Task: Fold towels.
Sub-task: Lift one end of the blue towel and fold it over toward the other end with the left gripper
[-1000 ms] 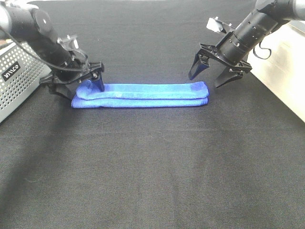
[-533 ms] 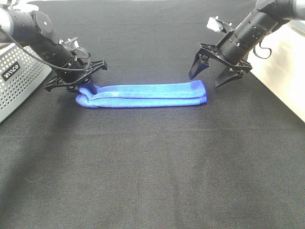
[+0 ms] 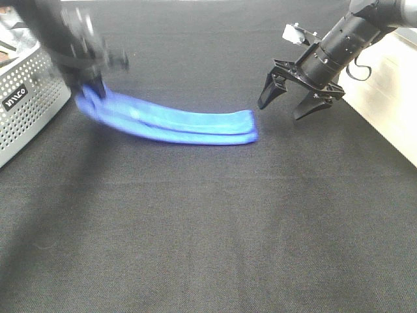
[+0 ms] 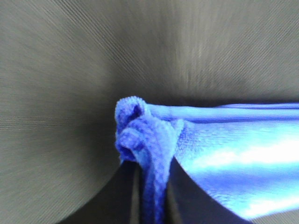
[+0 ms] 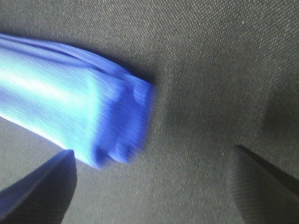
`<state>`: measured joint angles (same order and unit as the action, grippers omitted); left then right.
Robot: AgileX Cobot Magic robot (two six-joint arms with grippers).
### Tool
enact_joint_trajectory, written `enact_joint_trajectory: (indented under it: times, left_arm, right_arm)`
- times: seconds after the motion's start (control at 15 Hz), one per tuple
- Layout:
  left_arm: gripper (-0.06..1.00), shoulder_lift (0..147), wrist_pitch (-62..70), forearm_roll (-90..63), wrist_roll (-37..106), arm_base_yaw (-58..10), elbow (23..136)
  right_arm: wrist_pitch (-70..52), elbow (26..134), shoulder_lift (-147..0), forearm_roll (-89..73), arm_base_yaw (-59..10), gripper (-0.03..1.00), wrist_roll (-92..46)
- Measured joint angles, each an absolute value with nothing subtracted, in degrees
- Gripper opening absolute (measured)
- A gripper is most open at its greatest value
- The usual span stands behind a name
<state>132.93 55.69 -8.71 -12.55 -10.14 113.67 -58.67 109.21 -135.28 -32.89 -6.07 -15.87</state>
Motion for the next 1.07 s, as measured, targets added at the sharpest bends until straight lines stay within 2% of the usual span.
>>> enact_joint_trajectory:
  times: [0.13,0.27,0.6,0.67,0.73,0.8,0.87,0.93,1.0,1.07]
  left_arm:
    - [0.07,132.53,62.11,-8.54,-14.78,-13.24,119.35]
    - [0.07,132.53,61.76,-13.46,-15.99,-17.36,121.07]
    - [0.07,138.31,50.48,-26.59,-19.88,-24.81,121.35]
    - [0.10,139.40,47.67,-27.90,-21.20,-25.44,121.35]
    - [0.19,140.15,46.01,-29.22,-22.57,-25.95,121.35]
    - [0.19,140.15,46.01,-29.22,-22.57,-25.95,121.35]
    - [0.42,140.95,44.06,-32.20,-23.95,-26.53,121.35]
    - [0.60,141.23,42.28,-34.55,-24.06,-26.59,121.35]
    - [0.71,141.23,39.94,-36.38,-24.06,-26.70,121.35]
    - [0.76,141.23,37.70,-37.93,-24.12,-26.76,121.35]
  right_arm:
    - [-59.99,109.21,-134.93,-32.95,-6.07,0.82,-15.87]
    - [-60.50,109.21,-133.04,-32.95,-6.07,0.82,-15.81]
    - [-64.46,109.21,-129.14,-31.91,-6.07,0.82,-14.32]
    - [-64.69,109.21,-128.17,-31.00,-6.07,0.82,-13.69]
    - [-64.97,109.21,-127.25,-30.25,-6.07,0.82,-13.18]
    - [-64.97,109.21,-127.25,-30.25,-6.07,0.82,-13.18]
    - [-65.49,109.21,-126.34,-29.68,-6.07,0.82,-12.95]
    - [-65.55,109.21,-126.22,-29.56,-6.07,0.82,-12.89]
    - [-65.55,109.21,-126.17,-29.56,-6.07,0.82,-12.83]
    - [-65.55,109.21,-126.17,-29.56,-6.07,0.82,-12.83]
